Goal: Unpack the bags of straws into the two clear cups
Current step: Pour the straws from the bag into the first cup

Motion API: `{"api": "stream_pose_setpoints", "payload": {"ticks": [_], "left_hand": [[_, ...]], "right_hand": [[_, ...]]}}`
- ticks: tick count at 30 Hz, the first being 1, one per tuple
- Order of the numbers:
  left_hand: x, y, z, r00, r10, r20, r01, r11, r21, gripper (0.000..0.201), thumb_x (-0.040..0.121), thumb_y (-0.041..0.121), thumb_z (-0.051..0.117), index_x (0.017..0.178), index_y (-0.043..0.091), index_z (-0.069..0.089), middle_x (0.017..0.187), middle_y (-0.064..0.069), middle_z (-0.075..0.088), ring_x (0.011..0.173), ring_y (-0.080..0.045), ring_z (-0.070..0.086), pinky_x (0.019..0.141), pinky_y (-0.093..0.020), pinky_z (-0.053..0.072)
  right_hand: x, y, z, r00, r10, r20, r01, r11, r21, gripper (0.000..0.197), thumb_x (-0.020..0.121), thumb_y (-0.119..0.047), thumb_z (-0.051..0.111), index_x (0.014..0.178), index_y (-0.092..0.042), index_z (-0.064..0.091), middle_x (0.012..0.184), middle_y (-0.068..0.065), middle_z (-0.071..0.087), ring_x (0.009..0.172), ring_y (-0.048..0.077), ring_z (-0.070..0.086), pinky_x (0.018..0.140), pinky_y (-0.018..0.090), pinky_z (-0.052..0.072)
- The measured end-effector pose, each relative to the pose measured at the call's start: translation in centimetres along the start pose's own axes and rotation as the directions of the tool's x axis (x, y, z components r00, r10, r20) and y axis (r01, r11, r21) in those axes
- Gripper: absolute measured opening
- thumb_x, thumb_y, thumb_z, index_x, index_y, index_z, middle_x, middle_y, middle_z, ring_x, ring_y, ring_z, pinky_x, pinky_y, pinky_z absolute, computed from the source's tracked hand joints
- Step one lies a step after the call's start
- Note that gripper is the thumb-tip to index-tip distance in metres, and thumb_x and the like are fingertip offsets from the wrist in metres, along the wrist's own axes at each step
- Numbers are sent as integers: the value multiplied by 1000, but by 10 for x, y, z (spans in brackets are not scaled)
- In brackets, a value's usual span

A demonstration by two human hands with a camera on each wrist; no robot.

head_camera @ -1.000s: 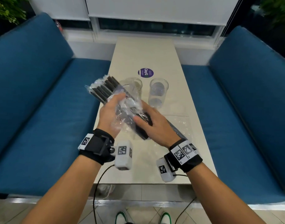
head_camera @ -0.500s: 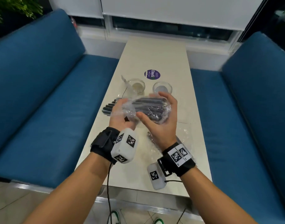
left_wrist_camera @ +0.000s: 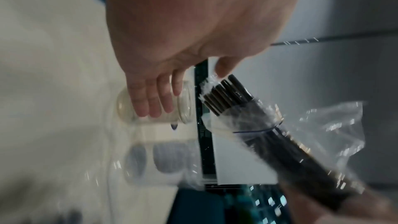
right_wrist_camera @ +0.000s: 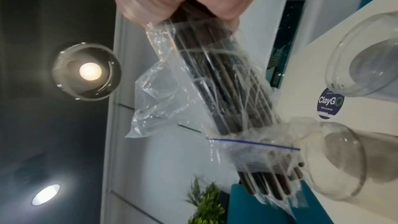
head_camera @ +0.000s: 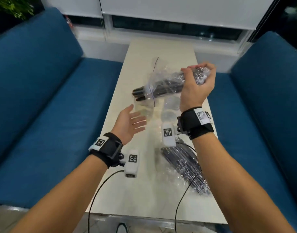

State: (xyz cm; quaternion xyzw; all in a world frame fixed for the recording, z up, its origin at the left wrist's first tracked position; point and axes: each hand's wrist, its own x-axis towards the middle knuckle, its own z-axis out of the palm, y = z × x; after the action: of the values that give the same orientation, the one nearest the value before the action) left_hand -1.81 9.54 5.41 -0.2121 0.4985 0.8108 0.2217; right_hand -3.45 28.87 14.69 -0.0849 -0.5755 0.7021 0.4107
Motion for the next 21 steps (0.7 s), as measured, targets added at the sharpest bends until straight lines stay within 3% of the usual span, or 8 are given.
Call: {"api": "stream_pose_setpoints", "payload": {"ticks": [2,4,7,9,11,13,17,21], "left_hand": [[97,47,-20,997,48,-58,-23,927,373,24,103,22,60,121,8,65,129,-19,69,102,-29,68,94,-38,53],[116,45,-22,981,189,-52,-108,740,664,47,96,20,71,140,10,56,135,-12,64,113,-27,64,100,-39,52],[132,51,-18,940,337,57,-217,461,860,95,83,31,87,159,10,34,158,-12,44,144,-29,47,119,-41,41],[142,48,-15,926,352,138,-270,359,893,122,73,42,94,165,9,21,168,-12,30,155,-30,32,126,-42,31],[150,47,-10,906,381,183,-320,335,887,142,55,60,96,165,12,20,169,-10,30,156,-29,31,126,-48,32],[155,45,-6,893,417,166,-333,368,868,149,52,59,99,167,14,16,171,-7,28,157,-26,30,127,-48,32],[163,38,-8,848,510,143,-390,419,820,119,68,34,99,162,14,29,162,-7,42,146,-26,47,115,-31,38],[160,33,-24,810,544,218,-446,332,831,102,70,33,96,153,15,41,147,-6,48,129,-23,56,103,-24,40]], "right_hand": [[25,47,69,991,-23,-128,1,986,-166,36,81,5,71,95,-25,58,96,21,64,89,36,70,82,36,62],[25,48,70,990,-4,-142,-18,988,-150,34,82,3,69,95,-27,58,96,16,63,93,39,70,86,40,63],[23,64,76,996,-31,-86,10,972,-233,28,87,9,67,99,-14,56,91,1,59,79,0,66,76,14,54],[19,73,72,995,-37,-92,16,976,-219,27,88,14,66,100,-8,54,90,2,57,73,-9,60,74,7,49],[20,76,69,993,-57,-101,35,978,-206,27,87,14,66,100,-7,54,89,1,57,73,-6,60,75,8,49],[21,79,68,994,-58,-97,37,978,-207,28,87,14,66,100,-8,55,87,-1,58,74,-2,61,75,10,50],[21,84,63,996,-22,-85,2,974,-229,30,85,6,68,97,-19,57,92,17,64,83,25,70,78,33,61],[27,80,63,996,-78,-48,62,962,-268,32,84,4,63,90,-26,56,89,3,60,85,47,70,79,54,62]]}}
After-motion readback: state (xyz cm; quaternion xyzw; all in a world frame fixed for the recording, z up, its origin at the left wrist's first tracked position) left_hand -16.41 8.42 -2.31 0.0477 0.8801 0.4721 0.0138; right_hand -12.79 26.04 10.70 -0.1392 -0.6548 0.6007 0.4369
